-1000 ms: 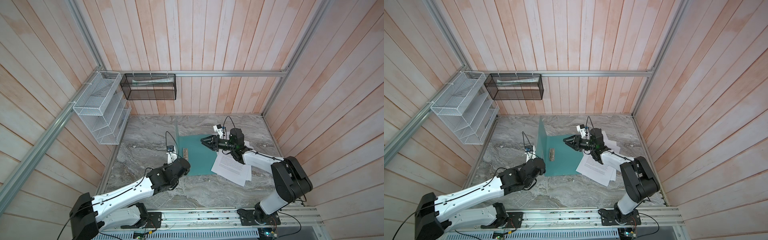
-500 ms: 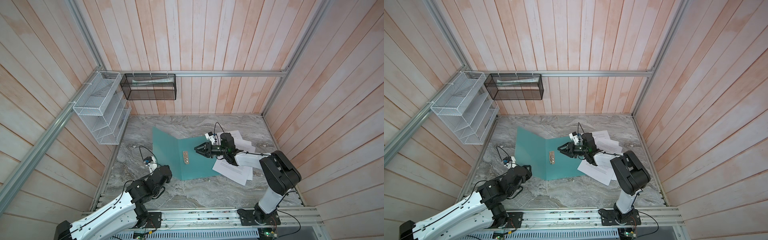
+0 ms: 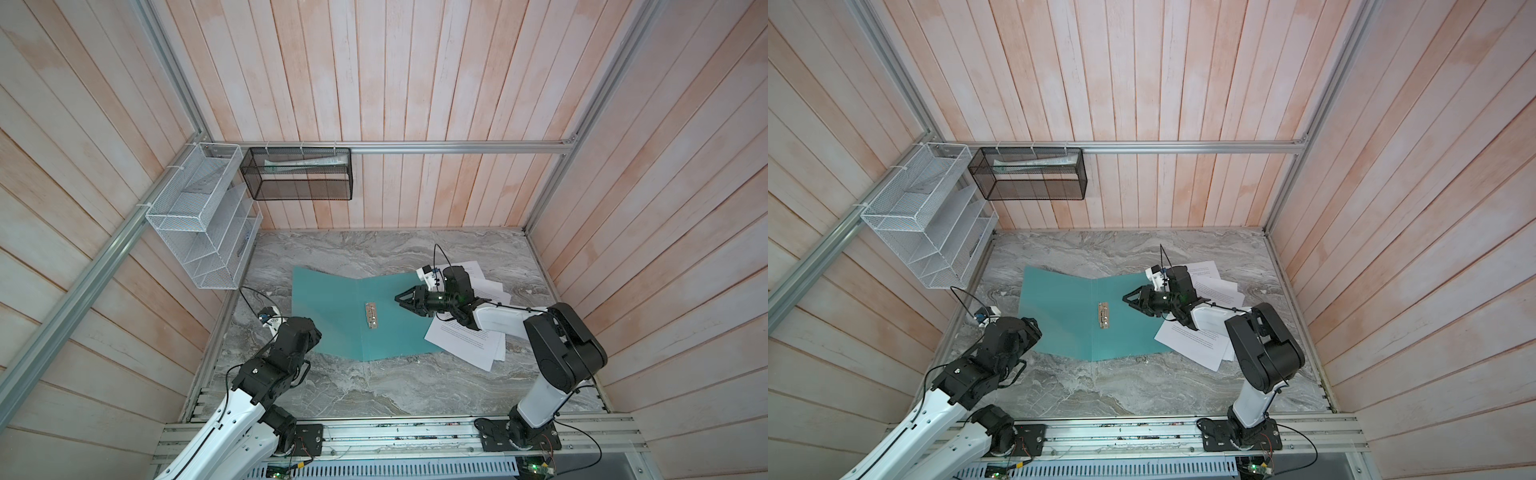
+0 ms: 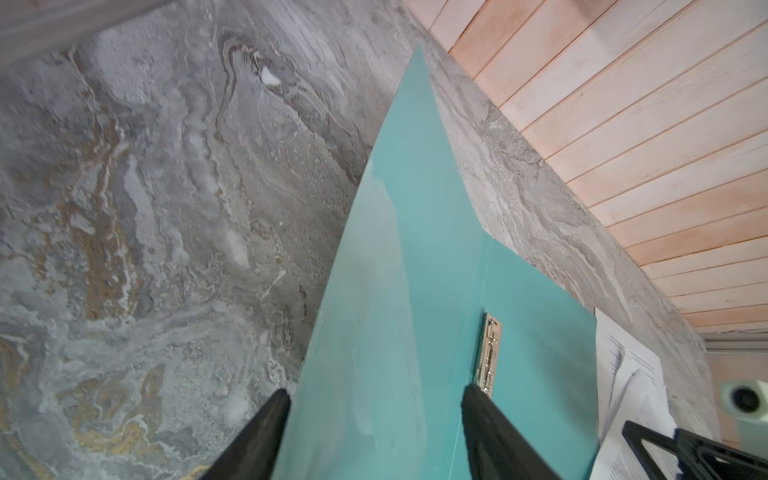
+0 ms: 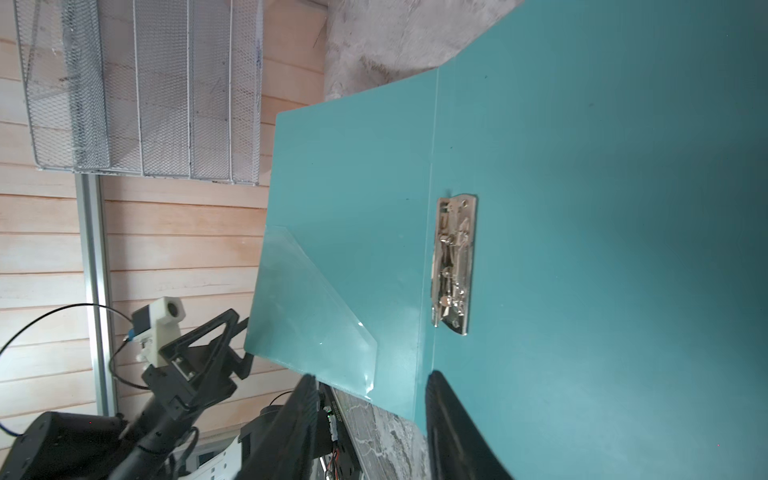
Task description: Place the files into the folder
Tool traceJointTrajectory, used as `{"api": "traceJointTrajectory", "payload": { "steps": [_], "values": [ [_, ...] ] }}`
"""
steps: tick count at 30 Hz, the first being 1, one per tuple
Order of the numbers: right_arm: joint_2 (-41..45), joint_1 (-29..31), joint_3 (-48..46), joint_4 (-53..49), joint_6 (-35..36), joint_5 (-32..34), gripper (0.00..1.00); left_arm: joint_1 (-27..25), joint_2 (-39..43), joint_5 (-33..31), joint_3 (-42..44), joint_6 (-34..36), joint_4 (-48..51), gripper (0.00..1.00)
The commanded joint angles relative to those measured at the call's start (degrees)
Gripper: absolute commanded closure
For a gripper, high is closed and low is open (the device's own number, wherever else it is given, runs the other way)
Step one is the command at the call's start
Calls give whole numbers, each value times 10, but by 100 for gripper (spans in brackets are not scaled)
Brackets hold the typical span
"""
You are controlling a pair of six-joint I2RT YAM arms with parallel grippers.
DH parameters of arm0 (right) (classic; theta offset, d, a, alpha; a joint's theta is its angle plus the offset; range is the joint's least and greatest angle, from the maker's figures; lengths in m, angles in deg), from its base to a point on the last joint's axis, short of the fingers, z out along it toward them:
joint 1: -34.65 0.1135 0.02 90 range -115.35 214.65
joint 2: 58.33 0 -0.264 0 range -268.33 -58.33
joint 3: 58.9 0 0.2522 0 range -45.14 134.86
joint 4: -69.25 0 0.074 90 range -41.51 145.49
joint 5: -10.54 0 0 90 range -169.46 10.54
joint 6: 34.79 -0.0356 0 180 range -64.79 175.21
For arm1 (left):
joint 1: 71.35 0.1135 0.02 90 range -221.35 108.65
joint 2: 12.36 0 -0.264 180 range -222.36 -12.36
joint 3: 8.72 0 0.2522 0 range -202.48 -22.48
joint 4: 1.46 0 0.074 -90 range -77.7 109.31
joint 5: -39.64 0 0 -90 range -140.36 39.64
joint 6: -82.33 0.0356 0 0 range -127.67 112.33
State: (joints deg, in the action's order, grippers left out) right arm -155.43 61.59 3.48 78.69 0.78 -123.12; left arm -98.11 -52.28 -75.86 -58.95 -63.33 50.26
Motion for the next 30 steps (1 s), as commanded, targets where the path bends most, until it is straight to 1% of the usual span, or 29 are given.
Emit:
{"api": "traceJointTrajectory", "payload": {
  "steps": [1, 2, 4, 7, 9, 11, 14, 16, 18, 21, 25, 27, 30],
  "values": [
    [50, -27, 2, -87, 80, 44, 51, 16, -16, 6, -66, 89, 7, 32],
    [63, -37, 4, -113, 101, 59, 50, 16, -20, 7, -83, 109, 2, 31],
    [88, -58, 4, -160, 140, 95, 49, 17, -38, 4, -121, 129, 10, 31],
    [126, -96, -1, -226, 189, 168, 49, 17, -66, -1, -181, 150, 32, 30],
    [147, -130, -8, -260, 210, 219, 48, 17, -74, 31, -197, 175, 6, 30],
    [177, -183, -44, -251, 220, 236, 46, 17, -92, 95, -192, 186, -47, 30],
    [230, -261, -116, -178, 202, 228, 45, 13, -150, 208, -165, 185, -139, 30],
    [262, -302, -161, -139, 186, 223, 45, 3, -185, 255, -146, 190, -195, 30],
    [279, -343, -176, -153, 184, 209, 45, -6, -215, 295, -131, 199, -252, 30],
    [283, -391, -190, -186, 198, 177, 48, -32, -278, 342, -124, 209, -324, 30],
    [275, -435, -234, -187, 203, 134, 56, -86, -374, 372, -150, 223, -372, 30],
    [271, -451, -259, -180, 205, 123, 60, -98, -411, 389, -152, 223, -394, 31],
    [271, -466, -278, -179, 214, 119, 61, -103, -453, 418, -146, 213, -430, 32]
  ]
}}
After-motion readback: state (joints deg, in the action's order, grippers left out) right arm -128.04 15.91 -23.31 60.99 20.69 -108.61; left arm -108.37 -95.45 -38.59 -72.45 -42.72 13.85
